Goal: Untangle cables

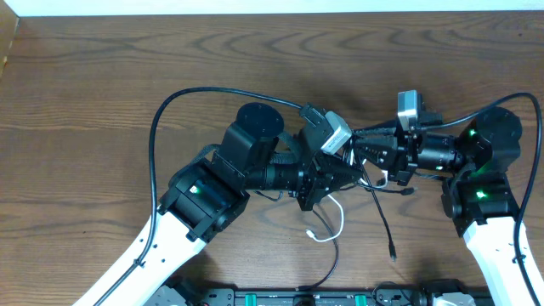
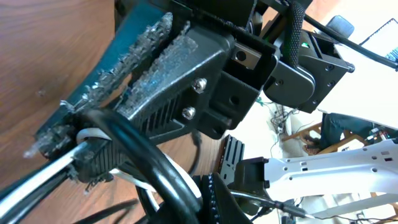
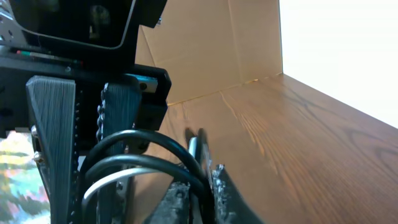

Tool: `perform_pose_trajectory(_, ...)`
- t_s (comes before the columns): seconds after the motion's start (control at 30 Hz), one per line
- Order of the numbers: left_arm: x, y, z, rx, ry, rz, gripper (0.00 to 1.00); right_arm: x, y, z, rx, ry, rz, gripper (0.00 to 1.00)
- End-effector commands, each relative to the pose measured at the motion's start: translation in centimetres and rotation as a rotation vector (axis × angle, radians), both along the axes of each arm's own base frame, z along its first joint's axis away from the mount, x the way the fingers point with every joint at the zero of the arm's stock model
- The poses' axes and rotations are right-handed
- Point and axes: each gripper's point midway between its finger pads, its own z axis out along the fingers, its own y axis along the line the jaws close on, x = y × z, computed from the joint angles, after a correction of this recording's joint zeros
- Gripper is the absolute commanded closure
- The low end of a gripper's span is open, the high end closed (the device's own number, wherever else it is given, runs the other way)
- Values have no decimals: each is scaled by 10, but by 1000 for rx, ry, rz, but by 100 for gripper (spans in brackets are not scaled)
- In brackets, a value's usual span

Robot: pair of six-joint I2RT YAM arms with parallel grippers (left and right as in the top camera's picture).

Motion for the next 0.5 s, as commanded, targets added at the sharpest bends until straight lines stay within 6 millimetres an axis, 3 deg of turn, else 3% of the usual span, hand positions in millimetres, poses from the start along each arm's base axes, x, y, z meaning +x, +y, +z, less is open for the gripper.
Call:
perform_pose_trajectory(0.0,-3,-2,7,-9,5,-12,93,1,0,4,3,-1,-10,97)
perform_pose_trajectory(0.47,-10,5,-12,62,84,-8,93,38,-11,-7,-4,101,-234,99)
